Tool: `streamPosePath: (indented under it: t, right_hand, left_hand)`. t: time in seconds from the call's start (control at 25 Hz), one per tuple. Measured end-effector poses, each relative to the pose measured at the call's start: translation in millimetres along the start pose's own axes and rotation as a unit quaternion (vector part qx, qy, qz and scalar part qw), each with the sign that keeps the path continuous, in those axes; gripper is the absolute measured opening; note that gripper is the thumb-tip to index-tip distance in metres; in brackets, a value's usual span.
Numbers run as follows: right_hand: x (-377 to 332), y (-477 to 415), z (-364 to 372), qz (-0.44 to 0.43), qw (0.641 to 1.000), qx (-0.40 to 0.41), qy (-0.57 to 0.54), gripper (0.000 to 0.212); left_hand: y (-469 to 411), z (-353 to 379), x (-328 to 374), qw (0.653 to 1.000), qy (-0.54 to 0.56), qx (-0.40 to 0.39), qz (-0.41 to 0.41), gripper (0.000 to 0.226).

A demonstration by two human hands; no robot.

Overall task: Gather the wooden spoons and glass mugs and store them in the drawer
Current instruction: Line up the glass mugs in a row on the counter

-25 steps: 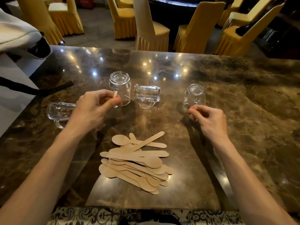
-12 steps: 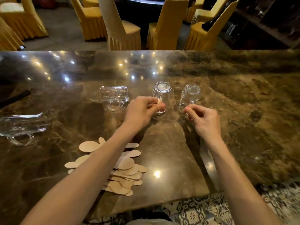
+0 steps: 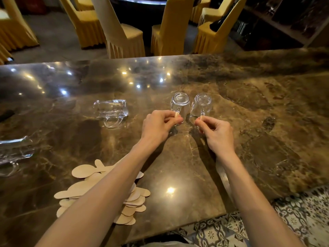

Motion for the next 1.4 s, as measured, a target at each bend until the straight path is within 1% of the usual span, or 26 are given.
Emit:
streamPosePath:
  t: [0.16, 0.52, 0.68, 0.8, 0.88, 0.92, 0.96, 1.04, 1.08, 1.12, 1.16, 1.2, 1.32, 1.4]
  right_hand:
    - [-0.3, -0.4, 1.0, 0.004, 1.000, -0.007, -0.005, 0.013]
    - [-0.2, 2.3, 1.1, 0.007, 1.000, -0.019, -0.007, 0.015]
    - [-1.6, 2.1, 0.6, 0.007, 1.000, -0.024, -0.010, 0.008]
    - [0.5, 1.0, 1.4, 0.023, 0.999, -0.031, -0.016, 0.022]
    - [0.9, 2.7, -5.0, 0.044, 0.999, -0.015, -0.024, 0.029]
    - [-4.1, 3.9, -13.7, 0.032, 0.999, 0.015, -0.002, 0.030]
    - [-14.0, 5.7, -24.1, 0.000, 0.998, 0.053, 0.025, 0.030]
    - [-51.1, 14.0, -35.3, -0.110, 0.987, 0.109, 0.050, 0.023]
    - [-72.0, 19.4, -33.3, -0.169, 0.978, 0.113, 0.048, 0.019]
    - [-92.3, 24.9, -23.6, -0.223, 0.969, 0.096, 0.046, 0.016]
    - [-109.9, 29.5, -7.5, -0.267, 0.961, 0.060, 0.048, 0.015]
    - [-124.9, 34.6, 16.4, -0.298, 0.953, 0.008, 0.056, 0.014]
    - [-146.4, 50.8, 97.7, -0.338, 0.920, -0.149, 0.131, 0.020]
    - [-146.5, 59.0, 142.2, -0.340, 0.901, -0.208, 0.173, 0.022]
  left_hand:
    - [-0.7, 3.4, -1.6, 1.000, -0.001, -0.005, 0.000, 0.016]
    - [-1.8, 5.4, -0.4, 0.999, 0.014, -0.022, 0.020, 0.015]
    - [-3.6, 6.0, -0.6, 0.999, 0.010, -0.037, 0.029, 0.014]
    - [-4.6, 1.8, 0.2, 0.998, -0.023, -0.037, 0.041, 0.020]
    - [-2.5, -0.3, 1.7, 0.995, -0.067, -0.050, 0.046, 0.029]
    - [-1.2, -1.7, 2.8, 0.993, -0.087, -0.060, 0.046, 0.034]
    - [0.4, -4.3, 4.8, 0.991, -0.105, -0.068, 0.047, 0.038]
    - [5.8, -16.2, 9.9, 0.989, -0.123, -0.069, 0.052, 0.044]
    - [9.7, -26.3, 13.1, 0.989, -0.120, -0.060, 0.057, 0.042]
    - [15.7, -40.0, 15.6, 0.991, -0.112, -0.044, 0.063, 0.037]
    - [24.0, -56.5, 16.2, 0.992, -0.100, -0.024, 0.069, 0.032]
    - [35.7, -77.0, 13.3, 0.993, -0.089, 0.000, 0.072, 0.029]
    - [83.1, -150.7, -10.2, 0.988, -0.106, 0.090, 0.063, 0.023]
    - [119.2, -203.9, -38.9, 0.977, -0.144, 0.158, 0.021, 0.020]
Point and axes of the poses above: each hand's wrist, its own y-axis away from the middle knuckle, its own z-axis out of the palm, x = y × z, the point moved 8 cm from there along -y, towards the middle knuckle, and after that the axes turned 3 degrees about x, right-handed, at the moved point
